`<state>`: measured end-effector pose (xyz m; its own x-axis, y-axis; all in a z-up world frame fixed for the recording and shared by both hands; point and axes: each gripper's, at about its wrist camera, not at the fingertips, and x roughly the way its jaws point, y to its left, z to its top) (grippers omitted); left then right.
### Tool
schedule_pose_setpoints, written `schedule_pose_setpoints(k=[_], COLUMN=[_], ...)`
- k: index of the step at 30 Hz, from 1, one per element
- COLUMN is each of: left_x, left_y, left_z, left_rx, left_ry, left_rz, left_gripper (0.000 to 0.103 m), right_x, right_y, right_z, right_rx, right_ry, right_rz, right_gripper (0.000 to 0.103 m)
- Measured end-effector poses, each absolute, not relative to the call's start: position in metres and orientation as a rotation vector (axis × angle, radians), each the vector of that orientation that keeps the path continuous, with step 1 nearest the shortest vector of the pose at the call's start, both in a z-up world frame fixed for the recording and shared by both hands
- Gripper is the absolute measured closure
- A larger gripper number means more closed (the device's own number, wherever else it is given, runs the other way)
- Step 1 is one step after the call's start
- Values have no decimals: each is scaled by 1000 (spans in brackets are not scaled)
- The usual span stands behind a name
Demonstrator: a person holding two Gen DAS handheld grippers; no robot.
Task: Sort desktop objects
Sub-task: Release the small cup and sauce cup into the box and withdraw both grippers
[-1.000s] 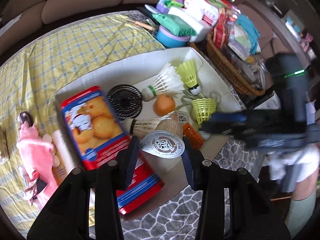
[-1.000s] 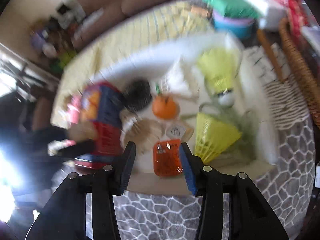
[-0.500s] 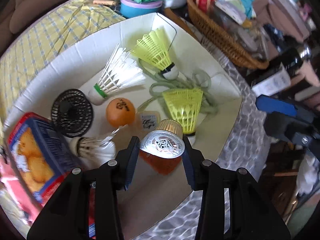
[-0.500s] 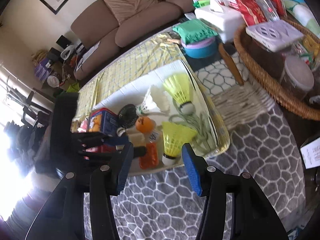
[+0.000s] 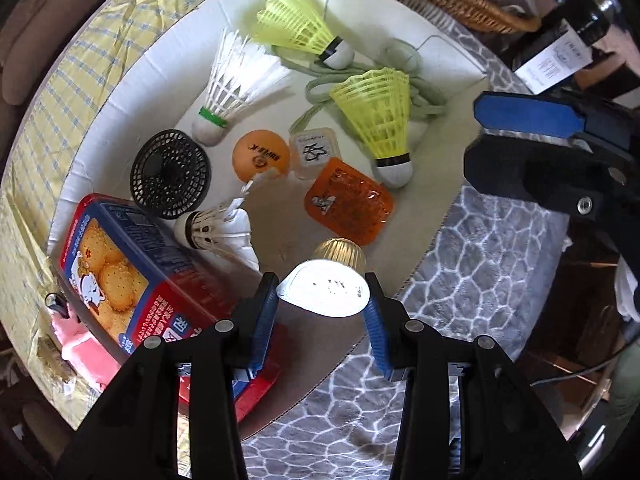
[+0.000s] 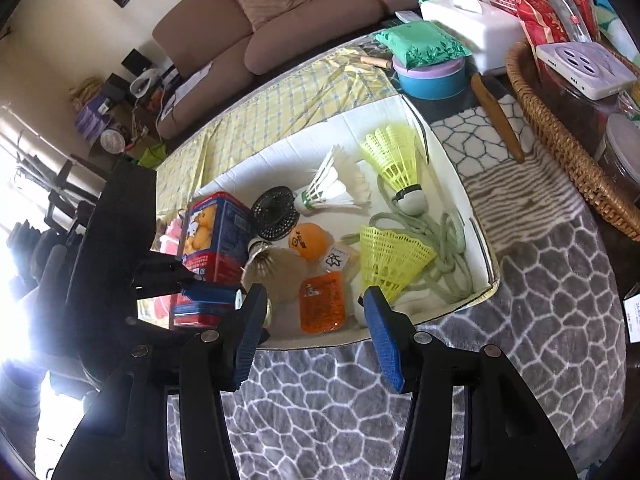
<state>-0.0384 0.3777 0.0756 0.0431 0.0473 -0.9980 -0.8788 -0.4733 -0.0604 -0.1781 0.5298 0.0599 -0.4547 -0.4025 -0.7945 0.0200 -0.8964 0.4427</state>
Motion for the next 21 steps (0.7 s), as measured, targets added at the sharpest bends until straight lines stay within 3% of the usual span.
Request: schedule_pose_setpoints(k=[3, 4, 15, 17, 21], left_x=[-39, -39, -36, -37, -40], left_y=[376, 375, 309, 282, 210], left_z=[80, 84, 164, 175, 185], left_rx=[-1538, -1531, -1373, -1346, -1325], left_ry=[890, 884, 714, 661, 532], left_rz=[1566, 1576, 1739, 1799, 1902], left_gripper=[52, 43, 37, 18, 3], right_x=[-177, -176, -166, -164, -157], right_y=[526, 525, 493, 477, 442], right_z=[59, 60, 87, 90, 96], right_rx=[1489, 1492, 1453, 1448, 1401], right_ry=[-539, -533, -463, -418, -367], right_rz=[-2421, -2423, -2438, -2439, -2437], right_gripper=[50, 50, 49, 47, 23])
